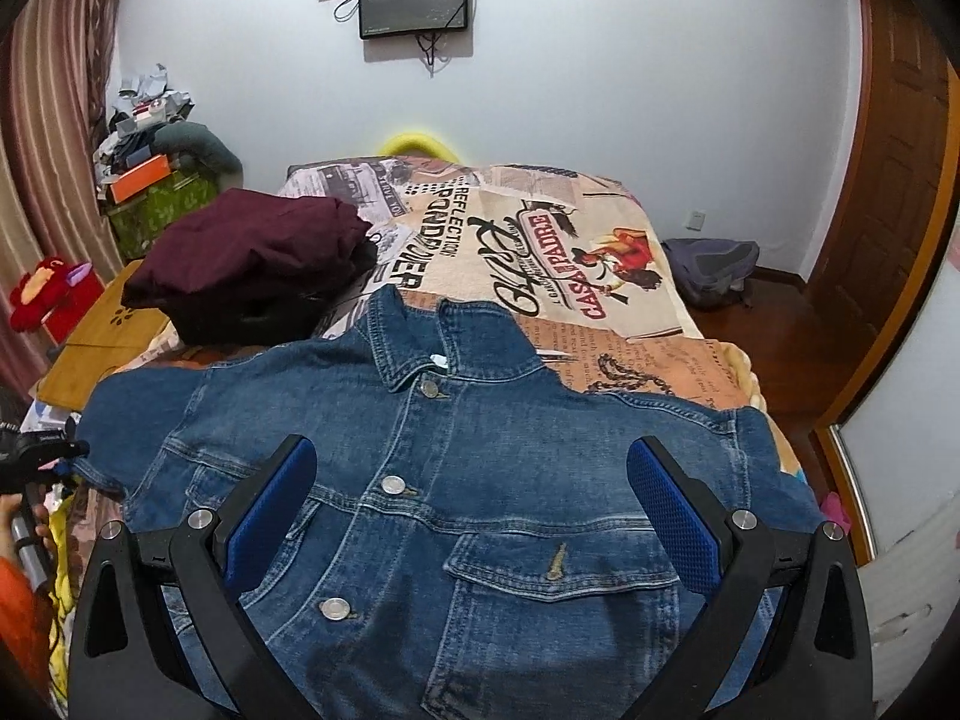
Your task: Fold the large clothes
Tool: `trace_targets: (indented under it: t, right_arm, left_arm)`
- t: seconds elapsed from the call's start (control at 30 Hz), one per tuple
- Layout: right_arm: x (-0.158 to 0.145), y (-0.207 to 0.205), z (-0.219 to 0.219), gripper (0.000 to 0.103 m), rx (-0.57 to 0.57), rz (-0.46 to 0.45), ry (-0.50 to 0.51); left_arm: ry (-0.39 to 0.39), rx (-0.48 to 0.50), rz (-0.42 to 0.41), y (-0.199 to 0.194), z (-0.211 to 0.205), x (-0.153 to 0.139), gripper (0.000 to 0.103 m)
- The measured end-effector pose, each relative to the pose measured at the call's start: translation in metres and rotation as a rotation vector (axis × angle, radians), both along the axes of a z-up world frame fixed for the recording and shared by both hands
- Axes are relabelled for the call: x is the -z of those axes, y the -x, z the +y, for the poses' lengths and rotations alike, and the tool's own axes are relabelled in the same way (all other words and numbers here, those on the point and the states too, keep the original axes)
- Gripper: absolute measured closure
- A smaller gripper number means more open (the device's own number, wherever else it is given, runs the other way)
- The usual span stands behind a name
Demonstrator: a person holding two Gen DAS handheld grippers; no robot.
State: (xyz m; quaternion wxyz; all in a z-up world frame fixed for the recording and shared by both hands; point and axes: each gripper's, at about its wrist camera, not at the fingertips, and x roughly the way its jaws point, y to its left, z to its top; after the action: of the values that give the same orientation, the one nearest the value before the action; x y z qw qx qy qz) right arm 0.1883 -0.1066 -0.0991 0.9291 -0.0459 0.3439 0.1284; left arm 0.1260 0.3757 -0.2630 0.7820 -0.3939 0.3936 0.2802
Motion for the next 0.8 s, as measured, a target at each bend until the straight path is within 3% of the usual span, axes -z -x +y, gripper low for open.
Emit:
trace_targets:
  t: [0.07, 0.23, 0.47, 0.57, 0.67, 0.8]
  right_arm:
    - [-0.003, 0.002, -0.005, 0.000, 0.012, -0.010, 0.006]
    - [-0.008, 0.002, -0.018, 0.000, 0.038, -0.032, -0.011]
    - [-0.012, 0.004, -0.029, 0.000, 0.050, -0.053, -0.020]
    - [-0.011, 0.006, -0.036, 0.000, 0.050, -0.053, -0.021]
    - [-0.008, 0.009, -0.043, 0.000, 0.050, -0.043, -0.031]
    - [-0.004, 0.013, -0.054, 0.000, 0.056, -0.033, -0.031]
  left_arm:
    - [-0.066, 0.008, 0.021, -0.008, -0.006, -0.011, 0.087]
    - [-0.225, 0.068, -0.045, -0.015, -0.029, -0.061, 0.094]
    - [-0.390, 0.277, -0.262, -0.040, -0.099, -0.156, 0.099]
    - [-0.396, 0.394, -0.332, -0.053, -0.141, -0.181, 0.099]
    - [-0.362, 0.518, -0.375, -0.068, -0.180, -0.188, 0.099]
    - [-0.318, 0.668, -0.324, -0.092, -0.233, -0.171, 0.099]
